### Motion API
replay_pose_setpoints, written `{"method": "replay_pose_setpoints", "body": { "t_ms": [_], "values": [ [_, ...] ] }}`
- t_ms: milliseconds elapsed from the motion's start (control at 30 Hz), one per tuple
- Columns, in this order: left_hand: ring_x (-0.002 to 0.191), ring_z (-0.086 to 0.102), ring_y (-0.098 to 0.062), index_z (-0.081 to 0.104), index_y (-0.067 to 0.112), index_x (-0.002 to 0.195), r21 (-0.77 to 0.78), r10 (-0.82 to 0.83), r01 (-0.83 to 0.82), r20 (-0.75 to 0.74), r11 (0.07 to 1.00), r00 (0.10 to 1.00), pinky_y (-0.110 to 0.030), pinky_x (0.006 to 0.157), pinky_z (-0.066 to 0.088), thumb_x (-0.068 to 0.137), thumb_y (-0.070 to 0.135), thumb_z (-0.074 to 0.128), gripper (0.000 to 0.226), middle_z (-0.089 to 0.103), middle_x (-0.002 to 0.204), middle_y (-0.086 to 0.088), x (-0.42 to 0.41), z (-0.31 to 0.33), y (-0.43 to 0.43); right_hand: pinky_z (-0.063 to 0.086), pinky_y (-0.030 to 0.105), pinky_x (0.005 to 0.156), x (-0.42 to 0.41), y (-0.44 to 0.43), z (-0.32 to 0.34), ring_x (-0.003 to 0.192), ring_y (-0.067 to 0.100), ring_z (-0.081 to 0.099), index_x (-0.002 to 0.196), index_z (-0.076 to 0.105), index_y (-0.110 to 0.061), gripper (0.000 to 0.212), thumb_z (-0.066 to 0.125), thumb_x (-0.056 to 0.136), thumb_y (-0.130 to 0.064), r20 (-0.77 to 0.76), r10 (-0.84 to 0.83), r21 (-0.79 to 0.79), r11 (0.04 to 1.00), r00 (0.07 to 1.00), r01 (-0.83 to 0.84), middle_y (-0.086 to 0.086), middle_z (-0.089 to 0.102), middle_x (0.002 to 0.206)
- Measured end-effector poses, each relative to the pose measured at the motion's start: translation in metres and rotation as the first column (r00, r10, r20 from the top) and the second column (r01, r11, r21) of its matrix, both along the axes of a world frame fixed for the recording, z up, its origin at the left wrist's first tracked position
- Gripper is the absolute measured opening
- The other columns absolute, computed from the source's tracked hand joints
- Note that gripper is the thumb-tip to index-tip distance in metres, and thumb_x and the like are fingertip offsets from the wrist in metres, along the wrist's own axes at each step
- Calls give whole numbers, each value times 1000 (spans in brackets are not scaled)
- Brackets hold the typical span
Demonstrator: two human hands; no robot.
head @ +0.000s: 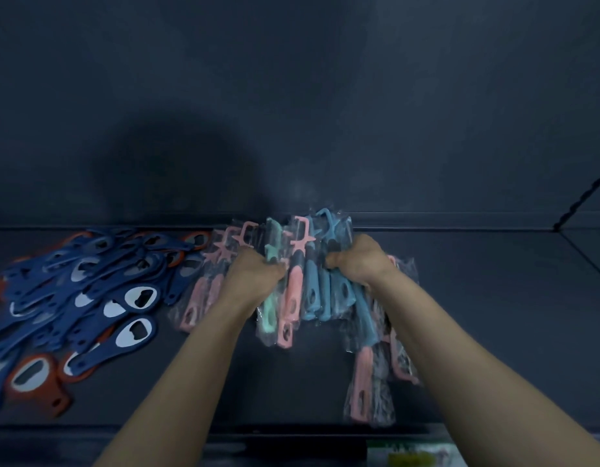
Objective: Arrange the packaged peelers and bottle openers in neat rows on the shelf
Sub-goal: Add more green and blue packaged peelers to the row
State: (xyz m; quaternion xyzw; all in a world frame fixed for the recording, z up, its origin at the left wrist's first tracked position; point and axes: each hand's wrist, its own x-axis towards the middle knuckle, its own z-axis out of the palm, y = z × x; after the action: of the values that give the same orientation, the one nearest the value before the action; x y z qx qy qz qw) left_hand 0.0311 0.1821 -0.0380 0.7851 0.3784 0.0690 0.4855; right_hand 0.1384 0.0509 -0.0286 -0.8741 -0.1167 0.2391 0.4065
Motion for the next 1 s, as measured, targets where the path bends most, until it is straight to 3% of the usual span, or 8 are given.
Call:
{"method": "replay_pose_setpoints", "body": {
  "t_ms": [133, 267, 400, 500, 667, 800, 900, 1000],
  "values": [
    [61, 59, -11, 59, 13, 76, -45, 31, -29, 53, 999, 998, -20, 45, 44, 82, 4, 63, 12, 63, 72, -2, -5, 1, 1, 50, 24, 58, 3, -5, 1, 66, 15, 62, 87, 64, -7, 9, 66, 81, -13, 19, -11, 66, 998, 1000, 10, 4, 65, 81],
    [56, 50, -7, 58, 10, 88, 130, 74, -96, 165, 987, 983, -21, 45, 37, 89, 14, 59, 4, 55, 66, 4, -5, 1, 1, 51, 28, 66, 3, -6, 6, 81, 20, 63, 104, 57, -6, 27, 66, 80, -13, 72, -15, 89, 996, 997, 8, 6, 63, 95],
    [48, 48, -11, 49, 16, 65, 271, -14, -54, 245, 961, 970, -22, 40, 36, 84, 11, 58, 22, 51, 57, 3, 2, 14, -13, 43, 25, 56, 3, -8, 14, 73, 22, 57, 105, 54, -3, 27, 60, 80, -12, 133, -30, 139, 990, 991, 12, 9, 58, 93],
    [58, 61, -18, 60, 14, 70, 225, -139, 109, 124, 968, 983, -30, 52, 46, 81, 21, 68, 15, 64, 66, -3, 10, 18, -33, 48, 33, 60, 5, -14, 18, 73, 26, 60, 105, 54, -2, 27, 59, 80, -10, 126, -69, 168, 985, 990, 47, 11, 59, 90],
    [73, 60, -25, 45, 12, 66, 517, -140, 242, -228, 821, 963, -29, 56, 40, 77, 25, 75, 34, 63, 79, -6, 21, 16, -49, 56, 38, 69, 7, -29, 21, 78, 27, 66, 104, 56, -2, 26, 59, 78, -3, 41, -119, 208, 972, 992, 108, 13, 64, 94],
    [91, 63, -28, 56, 11, 81, 582, -157, 351, -357, 733, 921, -31, 61, 40, 78, 29, 75, 26, 65, 100, -9, 26, 19, -59, 56, 35, 65, 6, -44, 21, 73, 26, 65, 100, 55, -3, 24, 61, 77, -1, 38, -179, 179, 969, 983, 170, 13, 64, 90],
    [91, 63, -29, 60, 8, 84, 635, -173, 404, -395, 658, 902, -33, 61, 41, 84, 8, 64, 4, 65, 101, -13, 28, 18, -61, 53, 28, 53, 5, -55, 21, 68, 22, 63, 98, 52, -6, 23, 62, 78, -1, 21, -237, 188, 955, 971, 229, 12, 62, 90],
    [97, 61, -31, 62, 2, 97, 650, -176, 444, -436, 617, 883, -34, 66, 45, 83, -4, 50, 20, 63, 105, -15, 30, 14, -61, 58, 39, 68, 4, -67, 20, 80, 29, 65, 106, 51, -6, 31, 64, 78, -5, -15, -284, 204, 938, 959, 280, 14, 62, 97]
  ]
}}
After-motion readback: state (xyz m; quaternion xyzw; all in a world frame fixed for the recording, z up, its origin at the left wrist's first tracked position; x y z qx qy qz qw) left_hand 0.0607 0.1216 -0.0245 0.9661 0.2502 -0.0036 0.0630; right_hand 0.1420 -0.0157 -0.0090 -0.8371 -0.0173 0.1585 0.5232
